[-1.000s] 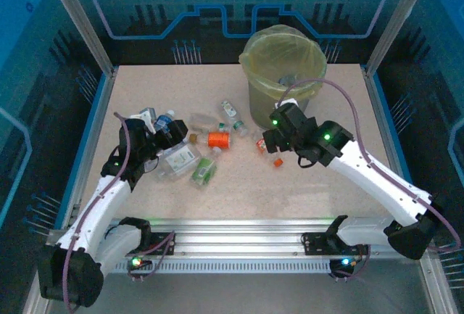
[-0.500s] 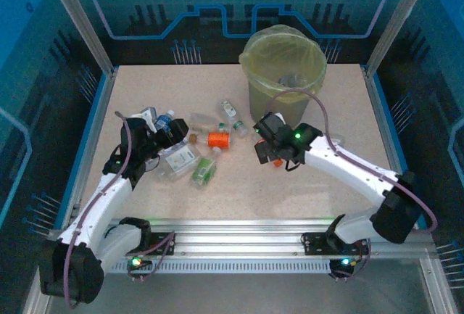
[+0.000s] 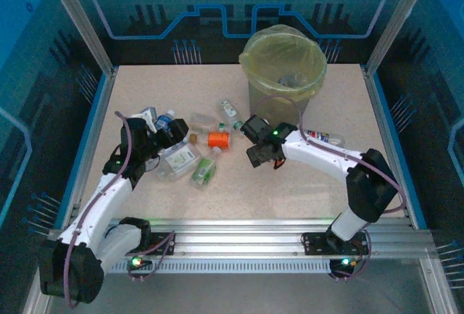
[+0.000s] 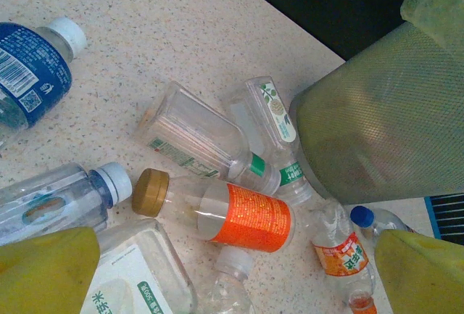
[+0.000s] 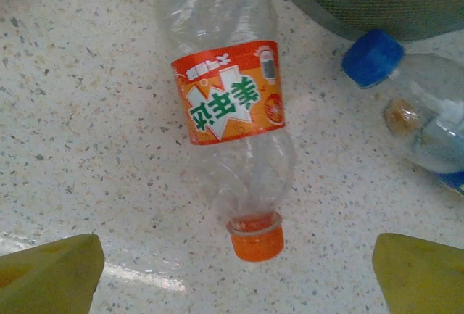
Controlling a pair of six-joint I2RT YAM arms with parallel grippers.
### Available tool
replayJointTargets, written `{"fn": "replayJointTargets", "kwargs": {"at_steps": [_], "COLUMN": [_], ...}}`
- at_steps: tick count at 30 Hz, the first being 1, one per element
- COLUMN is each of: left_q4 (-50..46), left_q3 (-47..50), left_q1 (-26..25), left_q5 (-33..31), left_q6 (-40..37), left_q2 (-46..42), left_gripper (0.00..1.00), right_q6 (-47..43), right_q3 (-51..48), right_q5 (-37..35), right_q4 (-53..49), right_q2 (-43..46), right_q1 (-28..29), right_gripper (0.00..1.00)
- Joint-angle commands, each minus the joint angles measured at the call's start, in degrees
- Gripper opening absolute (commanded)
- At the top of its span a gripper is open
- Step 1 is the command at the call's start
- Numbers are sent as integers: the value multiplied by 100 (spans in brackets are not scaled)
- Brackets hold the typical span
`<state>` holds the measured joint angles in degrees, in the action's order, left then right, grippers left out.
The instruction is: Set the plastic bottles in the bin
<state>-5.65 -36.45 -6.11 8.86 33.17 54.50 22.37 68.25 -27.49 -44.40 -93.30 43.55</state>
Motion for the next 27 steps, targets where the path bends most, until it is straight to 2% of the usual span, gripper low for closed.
{"fn": "replayJointTargets", "kwargs": {"at_steps": [1,7,27], "left_q4": [53,21,-24], "left_q3": [68,75,-38], "left_q1": [48,48,47], "left_q5": [63,55,133], "left_q6": [52,23,6], "left_q2": [-1,2,78], "left_gripper": [99,99,99], "right_q6": [-143,-255,-698], "right_q3": [110,110,559], "right_q5": [219,404,735], "right_q4": [278,463,735], "right_q2": [-186,-463,-1335], "right_q1": [-175,-363,-637], "right_gripper": [92,86,80]}}
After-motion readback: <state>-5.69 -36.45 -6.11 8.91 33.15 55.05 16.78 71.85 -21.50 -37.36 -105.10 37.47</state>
